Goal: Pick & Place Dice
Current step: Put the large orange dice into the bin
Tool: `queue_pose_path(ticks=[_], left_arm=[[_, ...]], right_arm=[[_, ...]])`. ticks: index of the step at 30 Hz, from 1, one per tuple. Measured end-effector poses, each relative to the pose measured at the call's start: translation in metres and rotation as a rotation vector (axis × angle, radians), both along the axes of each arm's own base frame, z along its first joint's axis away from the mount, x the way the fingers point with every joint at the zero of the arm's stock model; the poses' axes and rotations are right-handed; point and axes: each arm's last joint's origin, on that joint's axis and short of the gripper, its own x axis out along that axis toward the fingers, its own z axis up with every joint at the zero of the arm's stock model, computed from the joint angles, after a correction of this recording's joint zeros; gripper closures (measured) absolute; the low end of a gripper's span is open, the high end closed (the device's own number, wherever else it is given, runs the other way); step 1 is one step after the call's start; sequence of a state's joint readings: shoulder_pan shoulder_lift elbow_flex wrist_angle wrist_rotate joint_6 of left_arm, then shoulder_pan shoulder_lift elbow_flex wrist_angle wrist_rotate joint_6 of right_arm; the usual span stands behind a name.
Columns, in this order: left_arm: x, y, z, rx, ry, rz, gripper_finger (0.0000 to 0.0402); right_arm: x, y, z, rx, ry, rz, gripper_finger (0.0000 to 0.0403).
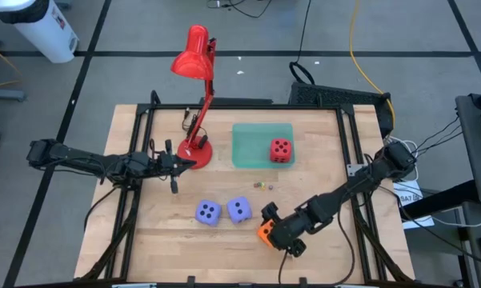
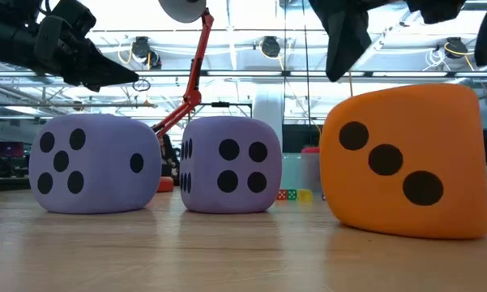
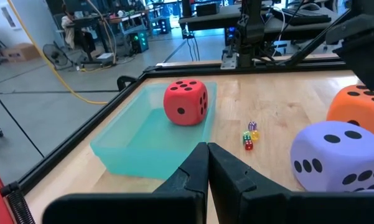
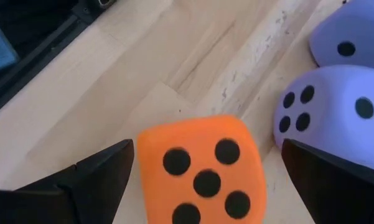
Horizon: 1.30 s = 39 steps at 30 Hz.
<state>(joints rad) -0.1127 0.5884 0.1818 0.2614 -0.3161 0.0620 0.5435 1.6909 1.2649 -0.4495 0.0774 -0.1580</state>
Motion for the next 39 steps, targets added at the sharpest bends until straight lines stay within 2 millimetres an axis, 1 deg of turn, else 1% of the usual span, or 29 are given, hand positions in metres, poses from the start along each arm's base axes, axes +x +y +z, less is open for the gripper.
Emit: queue_pose_path(ticks=[5, 10, 14, 20, 26, 30, 35, 39], left_arm=[[0.0, 0.0, 0.0, -0.003, 0.0, 0.0, 0.0385], [0.0, 0.0, 0.0, 0.009, 0.002, -0.001, 0.0385], [0.0, 0.0, 0.0, 0.011, 0.002, -0.002, 0.0385], [0.0, 0.0, 0.0, 0.008, 0.003, -0.001, 0.0385], [0.0, 0.0, 0.0, 0.009, 0.007, -0.001, 0.0385], [0.0, 0.0, 0.0, 0.009, 0.007, -0.002, 0.0385], [0.0, 0.0, -0.001, 0.009, 0.007, -0.002, 0.0385], [0.0, 0.0, 0.0, 0.008, 0.007, -0.003, 0.0385]], right_arm=[[0.005, -0.007, 0.003, 0.042, 0.025, 0.026, 0.0005], [0.009, -0.028, -0.001, 0.022, 0.101, -0.028, 0.0005], [0.013, -0.037, -0.004, 0.061, 0.11, -0.035, 0.0005], [0.013, -0.034, -0.003, 0.078, 0.101, -0.04, 0.0005], [0.009, -0.032, 0.015, 0.153, 0.049, -0.045, 0.0005], [0.007, -0.033, 0.007, 0.151, 0.115, -0.069, 0.0005], [0.01, -0.028, -0.004, 0.132, 0.142, -0.047, 0.0005], [0.011, -0.028, -0.008, 0.126, 0.156, -0.049, 0.0005]])
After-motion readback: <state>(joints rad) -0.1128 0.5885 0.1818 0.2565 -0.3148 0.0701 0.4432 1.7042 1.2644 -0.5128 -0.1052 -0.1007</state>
